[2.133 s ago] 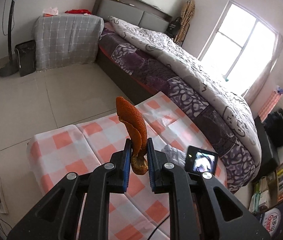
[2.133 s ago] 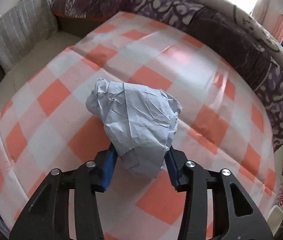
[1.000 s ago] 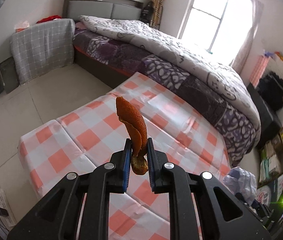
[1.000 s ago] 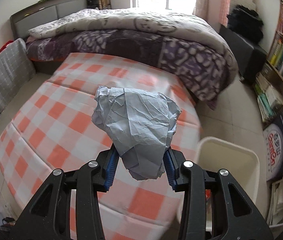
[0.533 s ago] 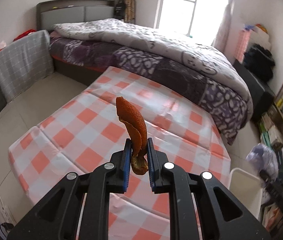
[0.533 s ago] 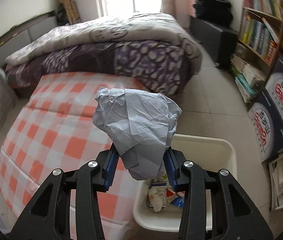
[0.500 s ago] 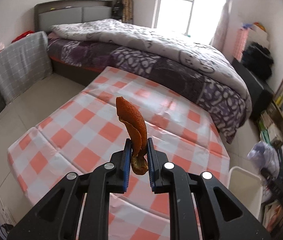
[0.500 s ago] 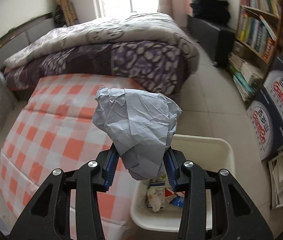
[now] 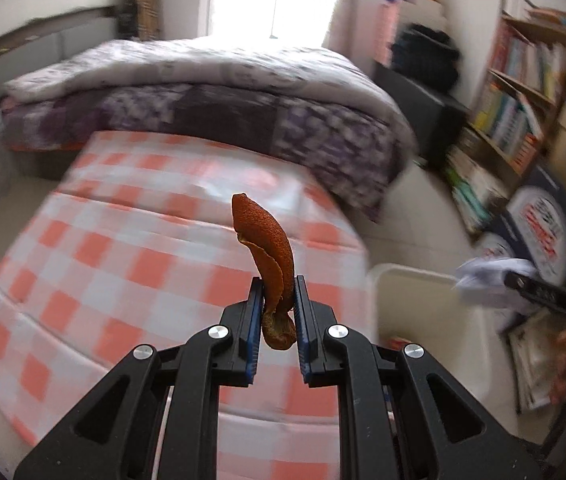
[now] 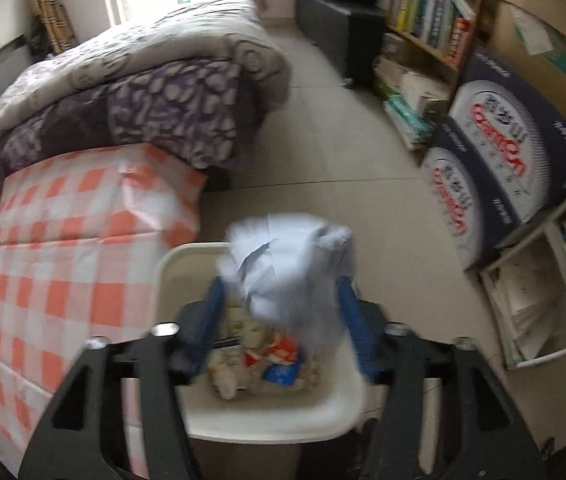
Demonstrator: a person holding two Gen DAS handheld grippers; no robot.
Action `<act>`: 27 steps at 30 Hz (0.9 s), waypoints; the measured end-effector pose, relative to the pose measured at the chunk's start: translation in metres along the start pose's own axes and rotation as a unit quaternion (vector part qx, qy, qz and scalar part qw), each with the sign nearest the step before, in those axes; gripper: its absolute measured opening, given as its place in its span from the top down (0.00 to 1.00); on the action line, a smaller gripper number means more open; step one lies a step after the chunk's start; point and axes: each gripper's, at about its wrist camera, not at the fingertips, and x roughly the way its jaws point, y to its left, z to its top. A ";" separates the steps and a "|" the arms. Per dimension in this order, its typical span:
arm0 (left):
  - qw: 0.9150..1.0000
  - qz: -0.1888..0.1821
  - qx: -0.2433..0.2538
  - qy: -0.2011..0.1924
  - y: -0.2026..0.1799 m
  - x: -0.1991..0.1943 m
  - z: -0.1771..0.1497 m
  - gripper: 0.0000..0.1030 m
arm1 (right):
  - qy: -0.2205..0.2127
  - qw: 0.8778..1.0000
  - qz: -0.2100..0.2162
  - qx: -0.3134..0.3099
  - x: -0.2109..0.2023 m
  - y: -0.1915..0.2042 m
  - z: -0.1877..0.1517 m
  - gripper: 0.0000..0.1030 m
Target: Collect trash
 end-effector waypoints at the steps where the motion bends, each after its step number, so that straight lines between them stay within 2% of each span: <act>1: 1.000 -0.008 0.007 0.004 -0.009 0.003 -0.002 0.85 | -0.008 1.000 -0.014 0.006 -0.002 -0.007 0.001 0.27; 5: 0.998 -0.038 0.042 0.016 -0.047 0.014 -0.009 0.85 | -0.022 0.999 -0.039 0.025 -0.006 -0.035 0.001 0.16; 13: 0.990 -0.115 0.071 0.050 -0.108 0.041 -0.014 0.84 | -0.022 0.997 -0.042 0.068 -0.008 -0.078 0.000 0.15; 14: 0.986 -0.136 0.074 0.054 -0.115 0.044 -0.014 0.81 | -0.025 0.996 -0.042 0.072 -0.011 -0.081 0.000 0.15; 15: 0.985 -0.145 0.074 0.055 -0.119 0.045 -0.013 0.73 | -0.028 0.996 -0.043 0.075 -0.013 -0.083 0.000 0.15; 16: 0.985 -0.148 0.071 0.052 -0.121 0.045 -0.013 0.46 | -0.033 0.995 -0.043 0.080 -0.016 -0.087 0.000 0.15; 17: 0.986 -0.145 0.065 0.043 -0.121 0.044 -0.012 0.32 | -0.035 0.995 -0.041 0.083 -0.018 -0.088 0.000 0.15; 20: 0.989 -0.133 0.063 0.032 -0.116 0.036 -0.011 0.32 | -0.053 0.994 -0.034 0.087 -0.028 -0.090 -0.002 0.15; 23: 0.993 -0.094 0.069 0.004 -0.102 0.016 -0.011 0.31 | -0.072 0.994 -0.037 0.073 -0.041 -0.081 -0.004 0.13; 24: 0.995 -0.069 0.072 -0.014 -0.097 0.004 -0.011 0.30 | -0.075 0.994 -0.037 0.066 -0.045 -0.076 -0.004 0.11; 26: 0.996 -0.026 0.070 -0.050 -0.087 -0.016 -0.013 0.18 | -0.090 0.994 -0.033 0.052 -0.060 -0.063 -0.010 0.08; 27: 0.995 -0.006 0.067 -0.069 -0.082 -0.027 -0.014 0.16 | -0.099 0.993 -0.033 0.047 -0.067 -0.058 -0.014 0.07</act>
